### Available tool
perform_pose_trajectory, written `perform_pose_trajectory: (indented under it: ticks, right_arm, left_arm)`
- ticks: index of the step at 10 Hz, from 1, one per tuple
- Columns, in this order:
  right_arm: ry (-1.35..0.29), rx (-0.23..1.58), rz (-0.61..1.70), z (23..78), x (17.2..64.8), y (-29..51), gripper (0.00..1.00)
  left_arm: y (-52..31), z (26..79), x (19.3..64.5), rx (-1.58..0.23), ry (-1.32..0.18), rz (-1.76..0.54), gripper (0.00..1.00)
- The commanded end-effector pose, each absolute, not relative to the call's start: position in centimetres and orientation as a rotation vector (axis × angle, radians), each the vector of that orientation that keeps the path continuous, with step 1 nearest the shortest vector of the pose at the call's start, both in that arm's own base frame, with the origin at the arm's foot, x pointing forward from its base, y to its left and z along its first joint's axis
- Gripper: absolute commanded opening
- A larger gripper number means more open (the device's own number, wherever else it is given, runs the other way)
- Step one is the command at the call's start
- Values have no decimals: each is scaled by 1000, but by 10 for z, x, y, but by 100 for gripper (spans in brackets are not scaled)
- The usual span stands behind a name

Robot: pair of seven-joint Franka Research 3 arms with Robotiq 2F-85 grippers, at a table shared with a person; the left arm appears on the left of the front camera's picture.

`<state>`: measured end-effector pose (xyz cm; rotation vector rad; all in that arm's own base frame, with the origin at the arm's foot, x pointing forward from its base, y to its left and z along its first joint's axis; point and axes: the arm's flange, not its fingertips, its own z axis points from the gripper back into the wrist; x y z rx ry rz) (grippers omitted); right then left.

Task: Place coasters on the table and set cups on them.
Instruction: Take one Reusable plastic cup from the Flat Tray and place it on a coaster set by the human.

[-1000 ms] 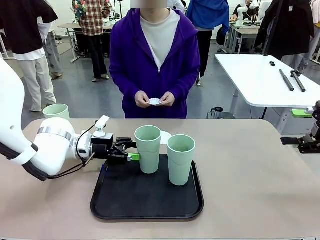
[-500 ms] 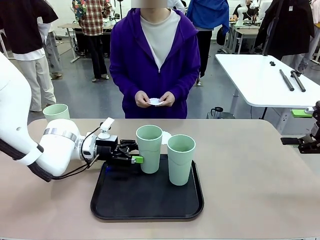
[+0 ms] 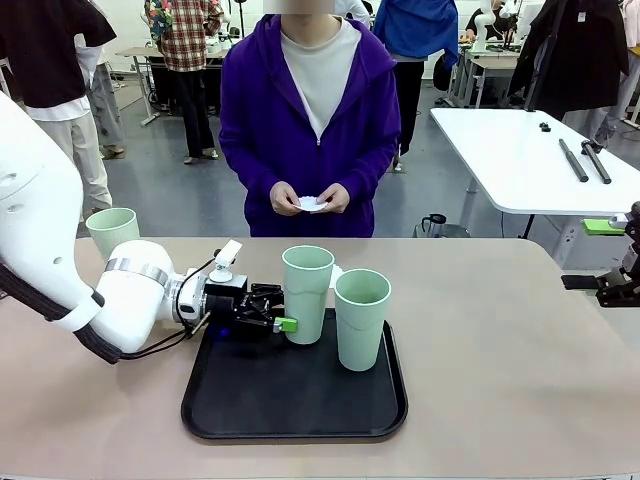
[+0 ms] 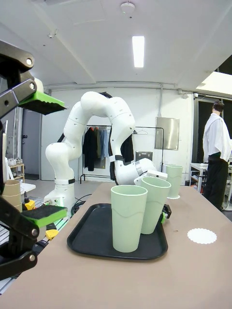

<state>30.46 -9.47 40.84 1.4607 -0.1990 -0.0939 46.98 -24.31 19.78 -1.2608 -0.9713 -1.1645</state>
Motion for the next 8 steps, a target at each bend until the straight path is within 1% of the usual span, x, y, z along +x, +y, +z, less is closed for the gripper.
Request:
perform_pose_trajectory:
  ticks: [1, 4, 6, 8]
  right_arm:
    - [-211, 1470, -83, 408, 306, -95, 100]
    - [-211, 1470, -83, 408, 306, -95, 100]
    - [-211, 1470, -83, 408, 306, -95, 100]
    - [-211, 1470, -83, 408, 306, -95, 100]
  left_arm:
    - [-242, 198, 474, -1253, -952, -1173, 100]
    - [-241, 196, 470, -1273, -944, -1195, 100]
    - [-248, 195, 463, -1314, -950, -1281, 100]
    - [-254, 197, 461, -1345, -962, -1318, 100]
